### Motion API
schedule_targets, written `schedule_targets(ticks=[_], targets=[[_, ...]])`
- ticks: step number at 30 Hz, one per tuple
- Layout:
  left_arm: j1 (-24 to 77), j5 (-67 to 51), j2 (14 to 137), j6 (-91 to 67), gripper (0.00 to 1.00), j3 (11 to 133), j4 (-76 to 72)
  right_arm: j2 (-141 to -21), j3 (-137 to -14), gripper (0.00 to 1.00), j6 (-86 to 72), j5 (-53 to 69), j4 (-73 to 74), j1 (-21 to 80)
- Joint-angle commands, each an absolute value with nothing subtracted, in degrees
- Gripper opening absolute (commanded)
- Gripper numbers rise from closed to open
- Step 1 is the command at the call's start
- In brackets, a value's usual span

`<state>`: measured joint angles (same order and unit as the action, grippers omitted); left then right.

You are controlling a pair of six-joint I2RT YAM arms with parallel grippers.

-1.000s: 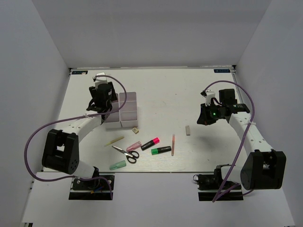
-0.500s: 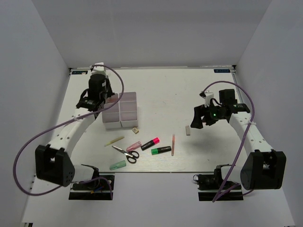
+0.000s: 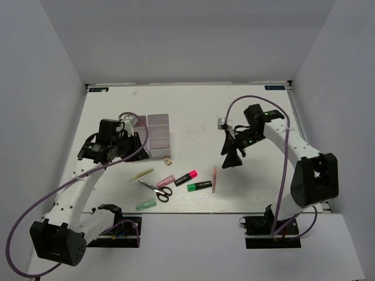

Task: Sort the stationery into containers
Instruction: Grab a piece of stationery with the right arm

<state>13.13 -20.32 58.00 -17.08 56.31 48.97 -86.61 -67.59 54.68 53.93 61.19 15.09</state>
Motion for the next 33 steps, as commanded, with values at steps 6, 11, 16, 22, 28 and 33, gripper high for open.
schedule_targets(ticks=[6, 11, 16, 22, 28, 33], targets=[[7.12, -22.10, 50.90, -20.92, 0.83, 47.54, 45.86, -93.59, -69.87, 0.55, 78.01, 44.75, 52.65, 30.57], [7.03, -10.47, 44.31, -21.09, 0.16, 46.76, 47.99, -98.52, -73.20, 0.47, 85.76, 37.89, 50.80, 34.19], [7.03, -6.94, 45.52, -21.36, 0.55, 50.26, 54.12, -103.80, -74.54, 0.44, 87.54, 32.61, 47.38, 38.58], [7.12, -4.49, 44.48, -22.93, 0.89, 53.79, 57.66, -105.99, -72.77, 0.51, 85.34, 29.79, 41.47, 42.00], [6.94, -5.71, 43.77, -26.28, 0.90, 56.51, 56.16, -108.10, -73.39, 0.54, 85.43, 29.71, 43.15, 44.03], [7.03, -4.31, 43.33, -24.17, 0.92, 56.78, 57.92, -108.98, -72.86, 0.54, 84.12, 28.66, 42.72, 46.32]])
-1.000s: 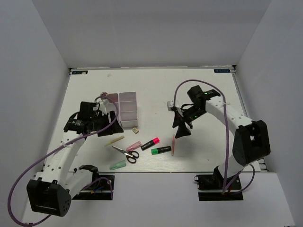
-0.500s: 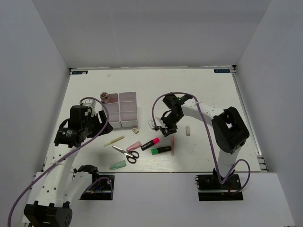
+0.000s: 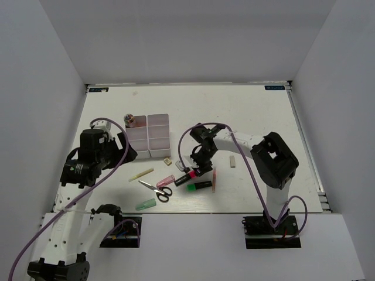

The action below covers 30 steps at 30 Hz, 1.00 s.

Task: Sort the stationery into containers
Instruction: Grab a piece of stationery with the right arm

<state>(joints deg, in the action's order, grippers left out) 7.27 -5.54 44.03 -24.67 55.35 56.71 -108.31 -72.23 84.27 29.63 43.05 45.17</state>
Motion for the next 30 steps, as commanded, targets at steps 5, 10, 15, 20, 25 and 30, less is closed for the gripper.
schedule_targets(ticks=[5, 10, 15, 20, 25, 30], targets=[[7.03, -2.47, 41.05, -23.56, 0.93, 55.64, 58.62, -110.39, -73.65, 0.54, 81.12, 27.69, 42.19, 47.90], [7.12, -1.84, 40.17, -23.12, 0.93, 55.46, 59.50, -110.92, -72.60, 0.51, 77.35, 25.32, 39.47, 49.39], [6.94, -0.27, 39.20, -22.59, 0.93, 55.11, 59.85, -110.74, -70.75, 0.19, 74.19, 22.50, 35.87, 50.71], [7.03, -0.44, 38.41, -22.59, 0.93, 54.40, 59.85, -109.78, -69.87, 0.00, 71.46, 18.99, 34.28, 51.07], [7.03, -0.35, 37.53, -22.15, 0.93, 53.88, 59.77, -106.79, -73.38, 0.00, 65.40, 13.81, 34.89, 50.71], [7.03, -0.26, 36.83, -21.97, 0.93, 52.83, 59.15, -103.37, -79.87, 0.00, 62.32, 6.78, 38.05, 50.45]])
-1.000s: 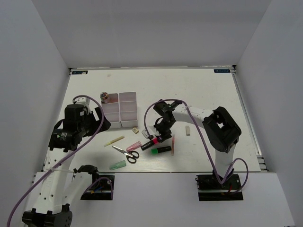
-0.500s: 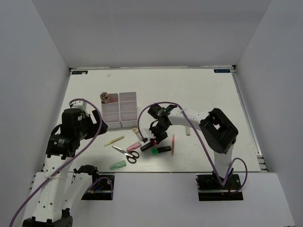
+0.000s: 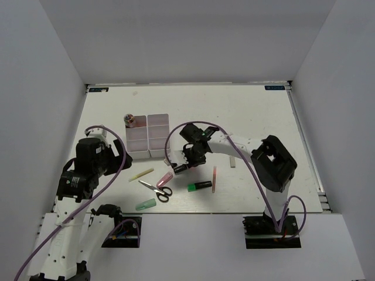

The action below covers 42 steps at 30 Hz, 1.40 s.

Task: Sort the stationery into containers
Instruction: Grab a piece of stationery with the right arm, then place the stationery into the container

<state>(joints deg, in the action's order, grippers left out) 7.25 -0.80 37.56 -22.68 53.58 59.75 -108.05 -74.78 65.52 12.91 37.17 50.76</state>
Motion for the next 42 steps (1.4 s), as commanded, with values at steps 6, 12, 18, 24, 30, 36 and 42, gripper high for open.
schedule_targets(ticks=[6, 12, 18, 24, 30, 36, 42], targets=[[7.03, -0.35, 36.47, -21.71, 0.93, 52.21, 58.62, -102.04, -89.45, 0.00, 61.35, 4.31, 41.92, 50.71], [7.12, 1.05, 35.77, -21.53, 0.93, 50.80, 57.75, -107.31, -102.55, 0.00, 60.73, 0.27, 40.08, 50.54], [7.03, 1.40, 35.24, -21.62, 0.93, 49.57, 57.22, -116.62, -112.75, 0.00, 64.16, -6.94, 34.37, 50.45], [6.94, 1.76, 34.80, -21.27, 0.93, 49.57, 57.39, -122.43, -116.46, 0.00, 68.90, -8.70, 30.50, 50.54], [7.03, 1.50, 34.72, -21.36, 0.93, 49.04, 57.04, -123.75, -116.81, 0.00, 69.52, -10.37, 29.00, 50.45], [7.03, 1.49, 34.72, -21.36, 0.93, 48.95, 56.95, -122.35, -113.21, 0.00, 70.31, -10.28, 27.43, 50.71], [6.94, 1.49, 34.54, -21.36, 0.93, 48.87, 56.95, -121.82, -111.62, 0.04, 71.01, -10.63, 27.16, 50.98]])
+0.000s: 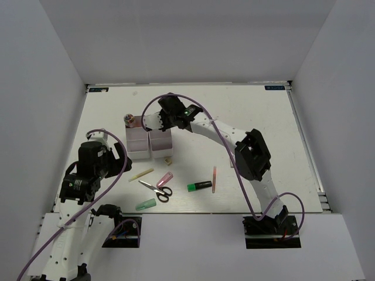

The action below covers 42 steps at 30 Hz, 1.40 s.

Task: Sort the stationery into containers
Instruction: Place the stationery into the container

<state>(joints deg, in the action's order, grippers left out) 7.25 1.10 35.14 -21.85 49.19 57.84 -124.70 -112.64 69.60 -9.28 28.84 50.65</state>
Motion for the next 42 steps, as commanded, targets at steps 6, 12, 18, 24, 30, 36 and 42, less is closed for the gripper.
schedule_targets(ticks=[6, 12, 18, 24, 30, 36, 42], targets=[[6.95, 1.41, 34.37, -21.53, 0.93, 48.78, 56.78, -120.94, -110.57, 0.11, 72.07, -11.16, 25.93, 52.72], [6.94, 1.32, 34.19, -21.53, 0.93, 48.69, 56.95, -120.15, -109.86, 0.30, 74.35, -12.48, 23.91, 53.70], [7.03, 1.06, 34.01, -21.62, 0.94, 48.52, 56.87, -119.44, -108.11, 0.43, 76.99, -14.06, 21.01, 54.93], [7.12, 0.79, 33.84, -21.80, 0.94, 48.43, 56.95, -119.62, -108.19, 0.50, 79.19, -16.17, 19.51, 55.98], [7.03, -0.87, 34.19, -22.06, 0.90, 48.43, 56.69, -116.90, -109.15, 0.54, 75.08, -16.79, 18.10, 56.16], [6.94, -5.09, 35.33, -22.67, 0.51, 48.69, 56.25, -109.72, -107.06, 0.00, 55.77, -21.52, 17.05, 54.85], [7.12, -10.00, 37.35, -22.59, 0.02, 48.87, 56.08, -102.41, -103.29, 0.55, 30.53, -8.82, 44.27, 49.50]])
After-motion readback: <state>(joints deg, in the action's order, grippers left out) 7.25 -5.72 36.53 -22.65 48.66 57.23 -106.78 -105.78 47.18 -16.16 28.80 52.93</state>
